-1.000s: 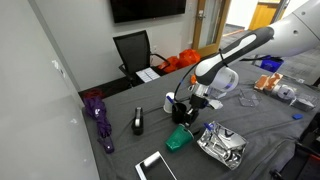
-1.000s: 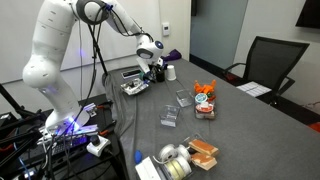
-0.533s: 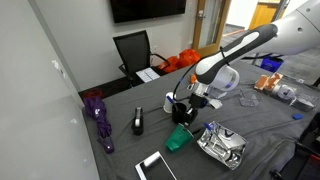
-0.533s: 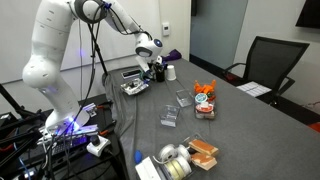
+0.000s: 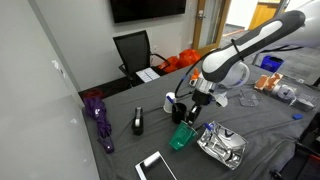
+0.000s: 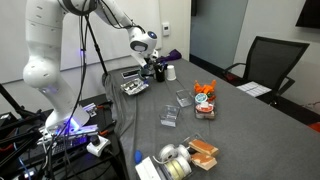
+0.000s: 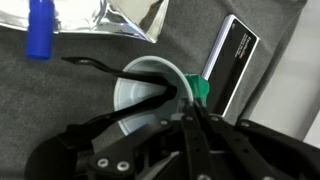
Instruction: Put the green cup upright
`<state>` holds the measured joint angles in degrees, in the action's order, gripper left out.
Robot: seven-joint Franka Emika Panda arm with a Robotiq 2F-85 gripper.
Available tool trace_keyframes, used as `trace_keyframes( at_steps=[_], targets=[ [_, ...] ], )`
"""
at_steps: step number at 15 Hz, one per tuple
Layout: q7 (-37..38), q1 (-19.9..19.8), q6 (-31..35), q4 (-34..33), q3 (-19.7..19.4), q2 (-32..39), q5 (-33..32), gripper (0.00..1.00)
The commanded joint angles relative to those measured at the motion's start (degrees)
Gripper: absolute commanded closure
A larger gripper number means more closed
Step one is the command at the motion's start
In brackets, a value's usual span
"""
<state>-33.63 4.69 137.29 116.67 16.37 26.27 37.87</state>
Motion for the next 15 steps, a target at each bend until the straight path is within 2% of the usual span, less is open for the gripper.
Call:
trace_keyframes(
  at_steps=[1, 5, 10, 15],
  targets=[
    [8.17, 3.73, 5.67, 5.55, -2.06, -5.34, -9.37, 0.99],
    [22.85, 7.85, 8.99, 7.37, -3.64, -7.24, -24.41, 0.99],
    [42.87, 15.08, 8.18, 6.51, -8.50, -6.65, -44.96, 0.99],
    [58.39, 20.46, 7.18, 4.94, -11.91, -5.72, -59.36, 0.99]
  ],
)
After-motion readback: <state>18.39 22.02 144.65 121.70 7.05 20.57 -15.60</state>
